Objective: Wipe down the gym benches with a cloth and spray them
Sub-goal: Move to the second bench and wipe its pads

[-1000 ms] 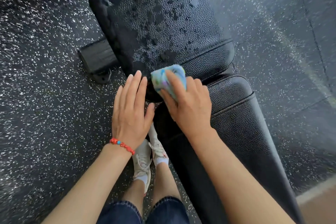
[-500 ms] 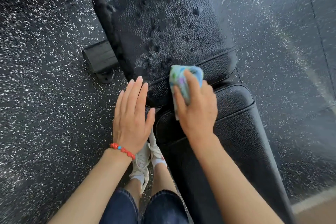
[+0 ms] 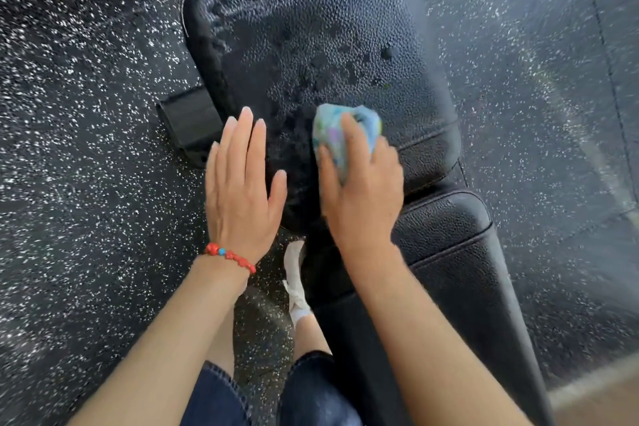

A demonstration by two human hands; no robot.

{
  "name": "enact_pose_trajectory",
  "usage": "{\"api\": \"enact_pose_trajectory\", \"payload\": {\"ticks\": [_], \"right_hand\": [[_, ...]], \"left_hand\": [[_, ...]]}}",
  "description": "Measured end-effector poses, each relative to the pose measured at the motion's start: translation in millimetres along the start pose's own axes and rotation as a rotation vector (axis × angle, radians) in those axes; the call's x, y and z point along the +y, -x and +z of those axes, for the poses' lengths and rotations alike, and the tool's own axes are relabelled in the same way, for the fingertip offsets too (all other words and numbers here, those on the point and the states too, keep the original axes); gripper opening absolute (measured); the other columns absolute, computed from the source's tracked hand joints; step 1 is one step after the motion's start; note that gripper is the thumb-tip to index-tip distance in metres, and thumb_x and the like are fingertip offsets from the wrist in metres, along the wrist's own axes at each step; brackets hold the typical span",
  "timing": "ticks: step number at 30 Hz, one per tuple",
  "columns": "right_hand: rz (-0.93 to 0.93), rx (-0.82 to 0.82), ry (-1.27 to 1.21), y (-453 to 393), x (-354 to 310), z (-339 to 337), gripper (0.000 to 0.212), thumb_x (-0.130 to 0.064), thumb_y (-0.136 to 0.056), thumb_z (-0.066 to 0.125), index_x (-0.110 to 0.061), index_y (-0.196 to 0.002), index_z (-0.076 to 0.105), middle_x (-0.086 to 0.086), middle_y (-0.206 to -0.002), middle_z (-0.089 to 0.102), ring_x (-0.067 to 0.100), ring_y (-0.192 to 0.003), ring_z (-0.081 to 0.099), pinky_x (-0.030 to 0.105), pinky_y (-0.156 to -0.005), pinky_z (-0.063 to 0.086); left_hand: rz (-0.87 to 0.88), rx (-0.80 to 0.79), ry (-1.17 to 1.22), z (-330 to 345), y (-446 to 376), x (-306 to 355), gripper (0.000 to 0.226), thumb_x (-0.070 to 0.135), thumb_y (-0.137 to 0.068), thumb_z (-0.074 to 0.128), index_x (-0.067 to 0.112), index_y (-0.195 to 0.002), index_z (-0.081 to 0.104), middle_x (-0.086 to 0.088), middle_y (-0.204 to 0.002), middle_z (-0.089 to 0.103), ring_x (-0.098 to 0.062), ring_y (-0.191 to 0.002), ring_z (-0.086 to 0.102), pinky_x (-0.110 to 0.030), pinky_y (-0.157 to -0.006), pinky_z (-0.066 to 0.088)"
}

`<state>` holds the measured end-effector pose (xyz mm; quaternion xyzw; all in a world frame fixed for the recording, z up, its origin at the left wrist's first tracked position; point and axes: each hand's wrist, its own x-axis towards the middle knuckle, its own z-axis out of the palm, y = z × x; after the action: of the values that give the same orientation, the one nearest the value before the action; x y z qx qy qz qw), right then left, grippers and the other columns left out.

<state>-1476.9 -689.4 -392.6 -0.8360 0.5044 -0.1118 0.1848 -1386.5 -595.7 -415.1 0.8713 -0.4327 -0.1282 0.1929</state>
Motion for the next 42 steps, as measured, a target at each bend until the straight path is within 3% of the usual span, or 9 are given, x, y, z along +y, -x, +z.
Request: {"api": "enact_pose_trajectory", "payload": {"ticks": [6,11,14,18,23,30,32,38,42], "right_hand": [[-0.199,-0.06,0.122,-16.6,9.9,-7.1,0.04,-0.039,-0.087,0.054,-0.01,-0.113,0.061,0.019,-0.075,0.058,0.034,-0.063,0.052,0.038,-0.055,0.04],[0.151,0.098,0.084,-55.2,33.6,-15.5,0.042,-0.035,-0.088,0.054,-0.009,-0.121,0.054,0.023,-0.093,0.06,0.038,-0.081,0.054,0.039,-0.069,0.032],[0.22,0.097,0.044,-44.5,10.2,-6.1,0.042,-0.032,-0.086,0.057,-0.008,-0.12,0.055,0.023,-0.093,0.061,0.039,-0.081,0.055,0.042,-0.069,0.037],[0.012,-0.011,0.058,-16.9,-38.6,15.5,0.038,-0.035,-0.084,0.062,-0.007,-0.11,0.063,0.019,-0.076,0.06,0.034,-0.063,0.054,0.036,-0.053,0.041],[-0.169,-0.008,0.115,-31.2,-27.2,10.6,0.039,-0.038,-0.087,0.054,-0.009,-0.112,0.062,0.018,-0.075,0.059,0.033,-0.064,0.054,0.038,-0.056,0.042],[0.284,0.176,0.047,-84.6,-4.5,4.3,0.043,-0.037,-0.09,0.049,-0.011,-0.124,0.052,0.017,-0.101,0.06,0.032,-0.089,0.054,0.031,-0.073,0.031],[0.216,0.118,0.024,-67.9,-28.7,13.5,0.042,-0.035,-0.088,0.053,-0.011,-0.122,0.054,0.019,-0.095,0.06,0.035,-0.084,0.054,0.039,-0.072,0.039],[-0.079,-0.019,0.045,-50.9,-56.2,25.7,0.04,-0.038,-0.086,0.053,-0.009,-0.113,0.061,0.018,-0.08,0.06,0.034,-0.069,0.054,0.038,-0.059,0.04],[0.029,0.079,0.035,-87.9,-31.5,16.8,0.042,-0.038,-0.088,0.055,-0.011,-0.121,0.056,0.02,-0.094,0.062,0.036,-0.083,0.056,0.04,-0.071,0.04]], "left_hand": [[0.084,-0.051,-0.045,-2.9,-0.6,-15.3,0.054,0.024,-0.091,0.04,0.004,-0.141,0.031,-0.011,-0.15,0.024,-0.025,-0.139,0.02,-0.043,-0.112,0.017],[0.118,-0.075,-0.028,-5.2,-3.5,-20.8,0.053,0.024,-0.091,0.04,0.005,-0.14,0.033,-0.012,-0.15,0.028,-0.025,-0.139,0.021,-0.043,-0.113,0.017],[0.127,-0.071,-0.006,-9.7,-5.6,-21.5,0.052,0.024,-0.09,0.041,0.004,-0.138,0.037,-0.014,-0.148,0.032,-0.027,-0.137,0.025,-0.046,-0.111,0.021],[0.084,-0.064,0.058,-20.2,-17.4,-26.9,0.052,0.024,-0.09,0.041,0.0,-0.137,0.039,-0.018,-0.146,0.033,-0.029,-0.136,0.026,-0.051,-0.109,0.024],[0.061,-0.059,0.023,-30.8,-40.1,-43.7,0.054,0.025,-0.091,0.039,-0.001,-0.137,0.037,-0.019,-0.147,0.033,-0.032,-0.137,0.026,-0.054,-0.109,0.025],[0.058,-0.087,0.018,-26.3,-56.1,-54.8,0.058,0.031,-0.092,0.036,0.002,-0.142,0.029,-0.016,-0.151,0.026,-0.028,-0.139,0.023,-0.049,-0.112,0.02],[0.062,-0.083,0.025,-25.0,-55.3,-56.0,0.058,0.031,-0.092,0.037,0.001,-0.142,0.029,-0.016,-0.151,0.026,-0.028,-0.139,0.023,-0.049,-0.112,0.02],[0.093,-0.069,0.027,-22.8,-55.4,-60.1,0.058,0.029,-0.092,0.04,0.0,-0.141,0.029,-0.018,-0.15,0.026,-0.028,-0.139,0.023,-0.049,-0.111,0.024],[0.116,-0.054,0.01,-22.0,-56.1,-62.2,0.057,0.03,-0.093,0.041,-0.001,-0.14,0.03,-0.02,-0.149,0.029,-0.031,-0.138,0.025,-0.049,-0.111,0.024]]}}
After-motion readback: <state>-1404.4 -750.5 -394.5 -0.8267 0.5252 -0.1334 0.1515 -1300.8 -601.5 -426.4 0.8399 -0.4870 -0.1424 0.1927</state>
